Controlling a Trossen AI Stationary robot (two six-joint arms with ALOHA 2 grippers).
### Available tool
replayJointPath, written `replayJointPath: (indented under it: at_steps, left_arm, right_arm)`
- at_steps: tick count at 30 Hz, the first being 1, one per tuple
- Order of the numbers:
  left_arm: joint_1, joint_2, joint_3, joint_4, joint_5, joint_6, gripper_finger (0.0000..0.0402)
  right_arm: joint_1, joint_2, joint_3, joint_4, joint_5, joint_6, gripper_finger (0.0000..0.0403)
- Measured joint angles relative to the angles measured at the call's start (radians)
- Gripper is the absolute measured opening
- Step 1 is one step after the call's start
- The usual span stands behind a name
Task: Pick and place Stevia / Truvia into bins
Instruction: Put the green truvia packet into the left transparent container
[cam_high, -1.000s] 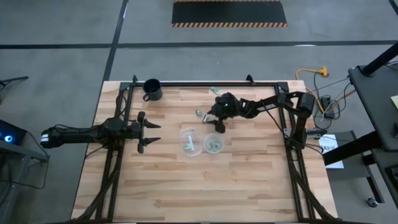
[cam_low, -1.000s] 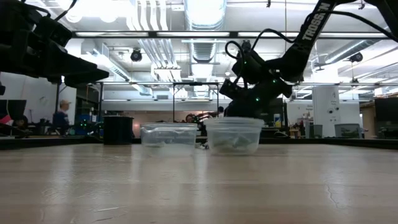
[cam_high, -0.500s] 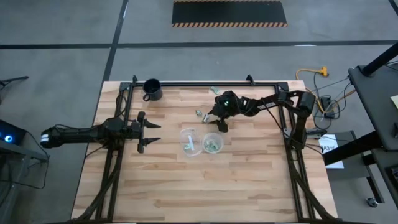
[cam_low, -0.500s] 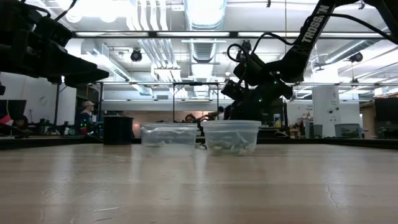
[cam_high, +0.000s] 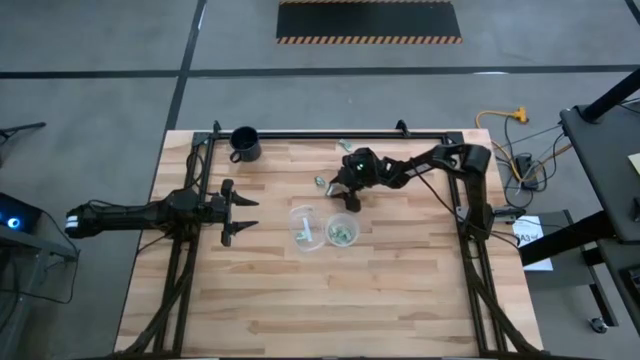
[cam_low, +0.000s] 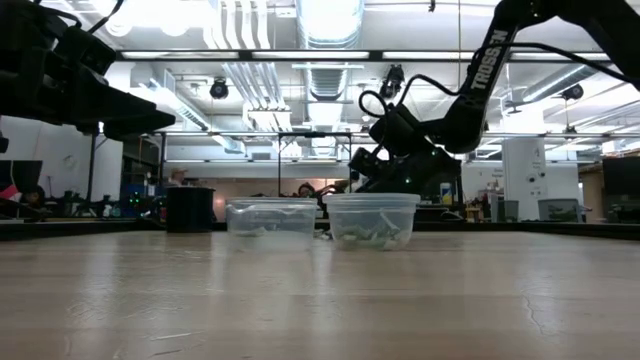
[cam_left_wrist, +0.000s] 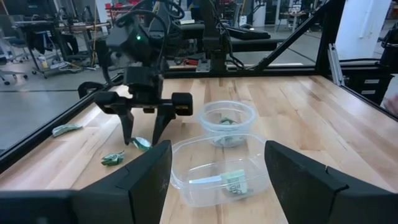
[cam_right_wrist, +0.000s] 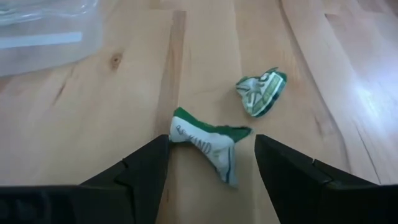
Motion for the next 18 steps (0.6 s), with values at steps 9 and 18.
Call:
replayJointPath:
  at_steps: [9, 18]
  left_arm:
    - [0.0, 0.0, 0.0, 0.0, 0.0, 0.0, 0.024]
    - [0.0, 0.0, 0.0, 0.0, 0.0, 0.0, 0.024]
  right_arm:
    - [0.001, 0.038, 0.027, 0.018, 0.0, 0.037, 0.0217]
    - [0.002, 0.038, 0.036, -0.002, -0.005, 0.007, 0.0047]
